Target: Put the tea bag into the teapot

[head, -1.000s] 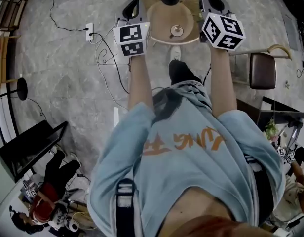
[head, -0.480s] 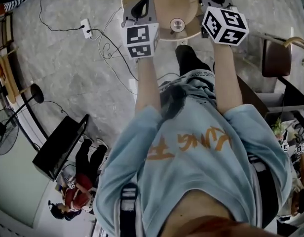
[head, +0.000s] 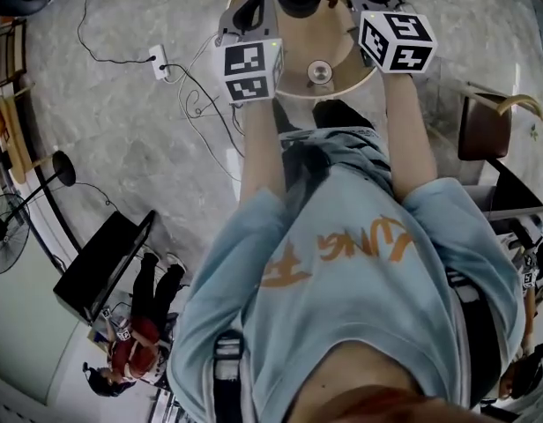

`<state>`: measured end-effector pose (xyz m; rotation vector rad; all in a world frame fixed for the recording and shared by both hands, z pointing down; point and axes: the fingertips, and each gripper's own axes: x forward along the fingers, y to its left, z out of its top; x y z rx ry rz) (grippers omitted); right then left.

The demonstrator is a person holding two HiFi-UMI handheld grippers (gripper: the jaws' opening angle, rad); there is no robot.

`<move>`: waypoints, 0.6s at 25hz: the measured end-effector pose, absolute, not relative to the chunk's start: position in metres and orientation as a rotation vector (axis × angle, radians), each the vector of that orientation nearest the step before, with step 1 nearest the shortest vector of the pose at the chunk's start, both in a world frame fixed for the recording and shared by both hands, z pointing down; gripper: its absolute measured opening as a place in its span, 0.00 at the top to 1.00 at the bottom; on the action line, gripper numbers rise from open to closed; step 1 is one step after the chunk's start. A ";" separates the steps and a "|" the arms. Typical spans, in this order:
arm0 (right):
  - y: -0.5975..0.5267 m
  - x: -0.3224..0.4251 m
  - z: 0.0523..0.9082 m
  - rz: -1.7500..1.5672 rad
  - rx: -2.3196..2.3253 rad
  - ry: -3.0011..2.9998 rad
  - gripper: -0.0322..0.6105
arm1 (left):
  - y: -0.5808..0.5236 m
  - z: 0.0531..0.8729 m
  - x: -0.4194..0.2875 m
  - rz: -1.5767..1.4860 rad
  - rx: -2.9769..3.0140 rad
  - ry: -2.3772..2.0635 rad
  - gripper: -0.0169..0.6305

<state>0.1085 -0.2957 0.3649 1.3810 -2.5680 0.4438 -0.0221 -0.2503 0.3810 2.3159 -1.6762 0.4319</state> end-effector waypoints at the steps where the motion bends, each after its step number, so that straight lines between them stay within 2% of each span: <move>1: -0.300 0.102 0.367 0.438 1.371 -2.562 0.93 | -0.254 0.385 -0.029 0.426 2.305 -1.670 0.94; 7: -0.320 0.079 0.404 0.462 1.355 -2.491 0.93 | -0.285 0.437 -0.051 0.439 2.261 -1.527 0.94; 15: -0.336 0.079 0.472 0.519 1.361 -2.346 0.93 | -0.313 0.498 -0.038 0.484 2.225 -1.335 0.94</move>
